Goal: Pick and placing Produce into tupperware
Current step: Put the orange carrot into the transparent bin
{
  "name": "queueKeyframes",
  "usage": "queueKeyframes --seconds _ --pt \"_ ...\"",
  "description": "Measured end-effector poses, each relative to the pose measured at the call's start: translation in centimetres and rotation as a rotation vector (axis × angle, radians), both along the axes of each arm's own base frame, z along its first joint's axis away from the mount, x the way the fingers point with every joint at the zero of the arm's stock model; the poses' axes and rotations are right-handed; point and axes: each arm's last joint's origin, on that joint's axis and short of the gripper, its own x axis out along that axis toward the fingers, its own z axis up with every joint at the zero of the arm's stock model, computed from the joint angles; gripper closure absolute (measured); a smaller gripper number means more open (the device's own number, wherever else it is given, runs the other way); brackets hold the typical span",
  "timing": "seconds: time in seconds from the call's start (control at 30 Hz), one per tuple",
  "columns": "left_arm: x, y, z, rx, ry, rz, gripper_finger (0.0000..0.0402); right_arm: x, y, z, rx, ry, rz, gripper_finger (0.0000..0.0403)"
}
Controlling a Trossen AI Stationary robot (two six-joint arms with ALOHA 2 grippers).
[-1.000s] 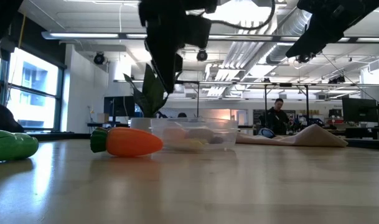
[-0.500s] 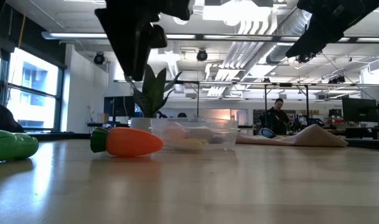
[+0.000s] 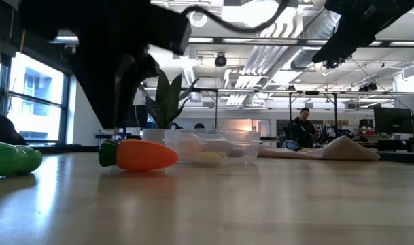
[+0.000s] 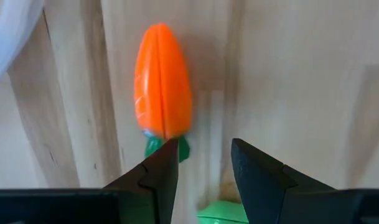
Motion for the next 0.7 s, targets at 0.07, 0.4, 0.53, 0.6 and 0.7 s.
queueKeyframes --seconds 0.07,0.4,0.53,0.6,0.7 --pt "-0.1 0.4 -0.6 0.014 0.001 0.006 0.0263 0.0 0.0 0.0 0.000 0.000 0.000 0.0402" --pt "0.4 2.5 -1.3 0.003 -0.022 0.039 0.0263 0.0 0.0 0.0 0.000 0.000 0.000 0.0402" --pt "0.6 2.3 -1.3 -0.034 -0.032 0.016 0.0263 0.0 0.0 0.0 0.000 0.000 0.000 0.0402" --pt "0.7 2.2 -1.3 -0.036 -0.043 0.008 0.0263 0.0 0.0 0.0 0.000 0.000 0.000 0.0402" --pt "0.9 2.2 -1.2 -0.043 -0.062 0.015 0.0263 0.0 0.0 0.0 0.000 0.000 0.000 0.0402"
